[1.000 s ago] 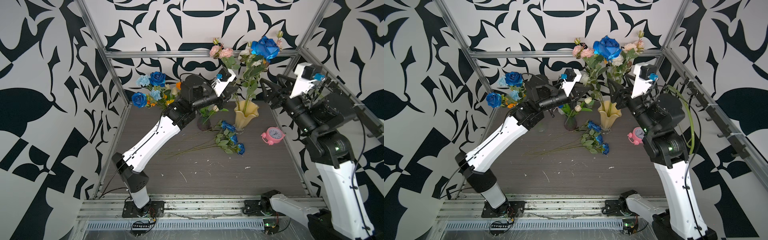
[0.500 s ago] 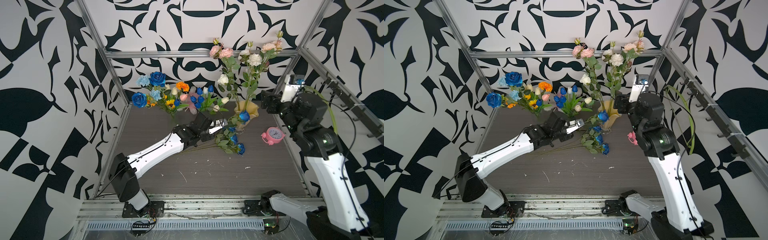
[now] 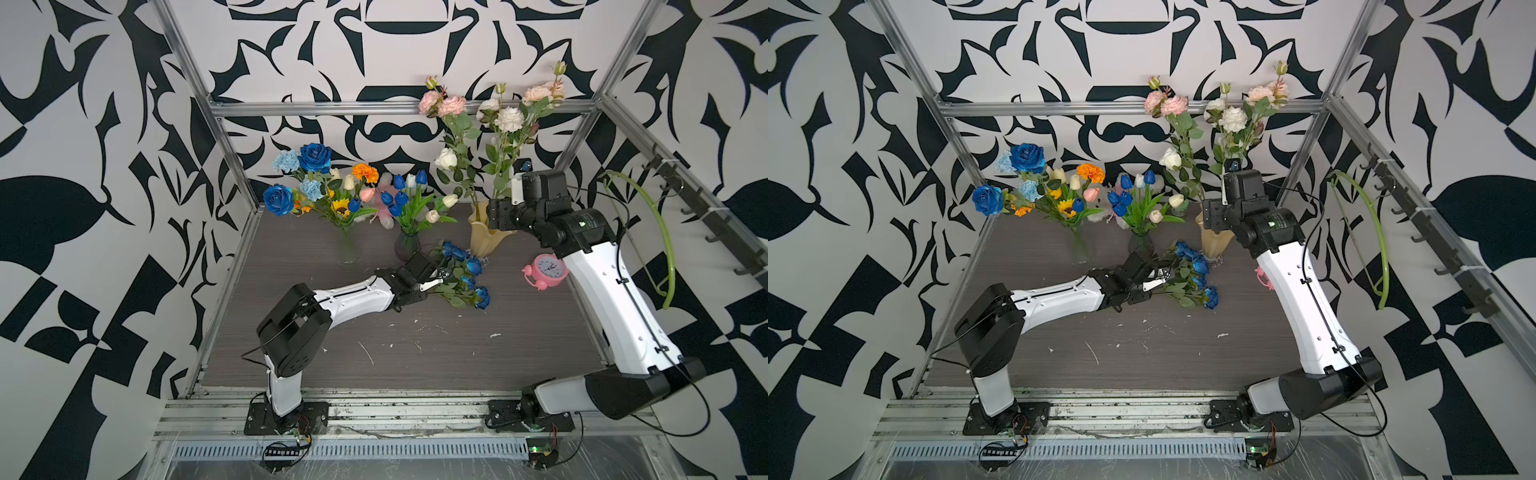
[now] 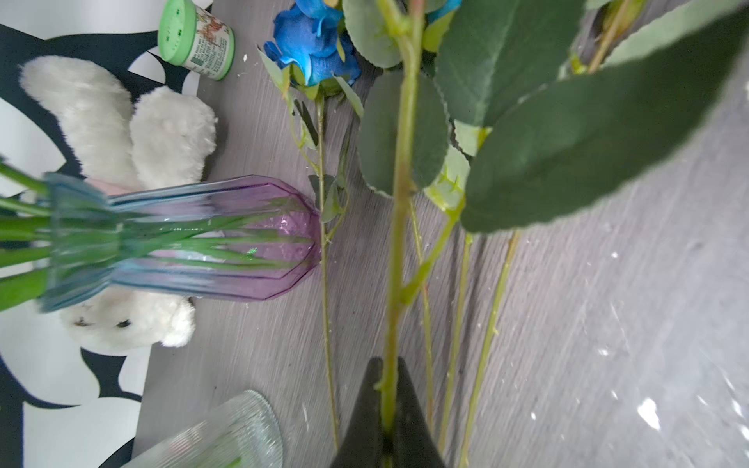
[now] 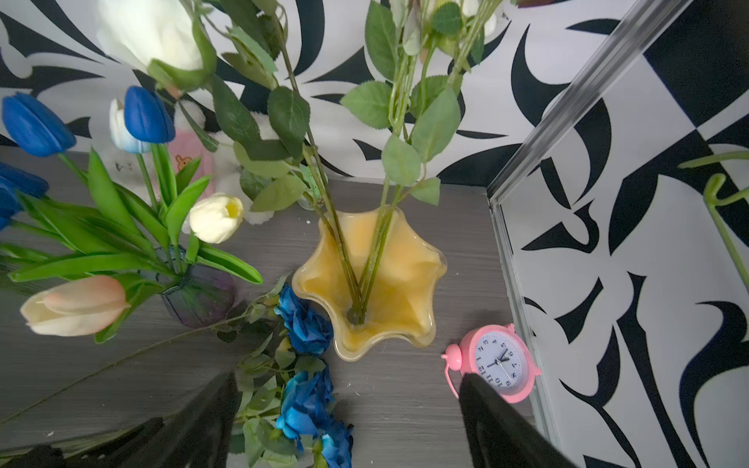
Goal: Pick out blue flowers from the vase
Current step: Place the flower at the center of the board.
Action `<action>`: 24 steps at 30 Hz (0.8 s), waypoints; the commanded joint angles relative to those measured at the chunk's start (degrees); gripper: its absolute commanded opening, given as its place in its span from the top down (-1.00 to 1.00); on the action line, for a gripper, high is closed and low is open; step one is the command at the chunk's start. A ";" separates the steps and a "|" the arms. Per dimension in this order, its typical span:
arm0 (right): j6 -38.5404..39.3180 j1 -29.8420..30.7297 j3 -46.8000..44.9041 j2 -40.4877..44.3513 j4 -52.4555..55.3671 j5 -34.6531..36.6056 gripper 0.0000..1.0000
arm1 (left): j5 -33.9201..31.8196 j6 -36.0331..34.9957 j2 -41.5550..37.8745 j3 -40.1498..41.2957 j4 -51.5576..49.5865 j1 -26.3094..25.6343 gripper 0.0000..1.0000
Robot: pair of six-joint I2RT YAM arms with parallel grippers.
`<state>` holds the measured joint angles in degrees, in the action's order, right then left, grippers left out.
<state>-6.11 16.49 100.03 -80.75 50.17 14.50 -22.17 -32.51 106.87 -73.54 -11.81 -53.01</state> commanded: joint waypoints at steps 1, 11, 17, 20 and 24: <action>0.43 0.11 1.77 -0.55 1.18 -2.06 -0.69 | -0.87 2.11 1.89 0.30 3.03 0.02 1.00; 1.47 0.11 3.63 -3.21 -1.75 -10.25 -0.67 | -1.63 3.89 6.14 0.90 7.21 0.04 0.85; 2.15 0.12 4.70 -5.08 -1.88 -12.17 -0.69 | -2.44 3.73 6.90 1.79 9.48 0.49 0.43; 2.04 0.10 4.80 -5.09 -2.57 -12.02 -0.70 | -2.50 3.86 6.19 2.84 10.73 0.59 0.21; 1.93 0.12 5.04 -5.25 -2.69 -12.04 -0.71 | -2.38 4.05 5.46 3.22 10.76 0.68 0.09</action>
<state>-4.49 16.49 102.43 -86.70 49.63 3.09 -24.49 -28.99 112.71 -70.89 -2.24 -52.62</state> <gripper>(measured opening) 0.853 0.450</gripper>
